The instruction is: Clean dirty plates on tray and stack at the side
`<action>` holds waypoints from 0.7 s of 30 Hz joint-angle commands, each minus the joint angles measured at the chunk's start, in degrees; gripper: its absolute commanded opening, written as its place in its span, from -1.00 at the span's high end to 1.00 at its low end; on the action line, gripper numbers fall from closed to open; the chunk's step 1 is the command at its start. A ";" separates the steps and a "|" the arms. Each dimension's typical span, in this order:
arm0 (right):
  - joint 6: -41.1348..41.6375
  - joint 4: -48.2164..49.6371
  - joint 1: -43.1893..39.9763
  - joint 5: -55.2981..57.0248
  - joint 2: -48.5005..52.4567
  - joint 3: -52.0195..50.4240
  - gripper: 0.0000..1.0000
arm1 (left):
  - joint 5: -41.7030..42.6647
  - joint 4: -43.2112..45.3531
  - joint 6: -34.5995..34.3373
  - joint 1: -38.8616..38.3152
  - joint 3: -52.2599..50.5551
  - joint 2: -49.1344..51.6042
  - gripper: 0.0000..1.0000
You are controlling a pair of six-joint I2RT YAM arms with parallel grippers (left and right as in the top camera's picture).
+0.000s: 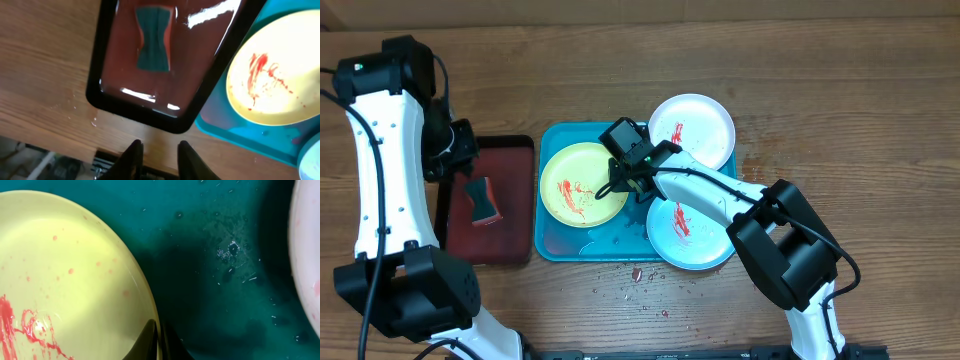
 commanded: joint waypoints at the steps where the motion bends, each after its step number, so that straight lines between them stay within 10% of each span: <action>1: 0.46 -0.50 -0.04 0.92 1.40 0.57 0.92 | 0.48 1.53 1.11 0.07 -4.31 0.22 0.54; 21: 0.26 -0.70 -0.11 0.44 1.40 0.55 0.92 | -2.45 33.20 5.53 4.31 -28.13 0.22 0.16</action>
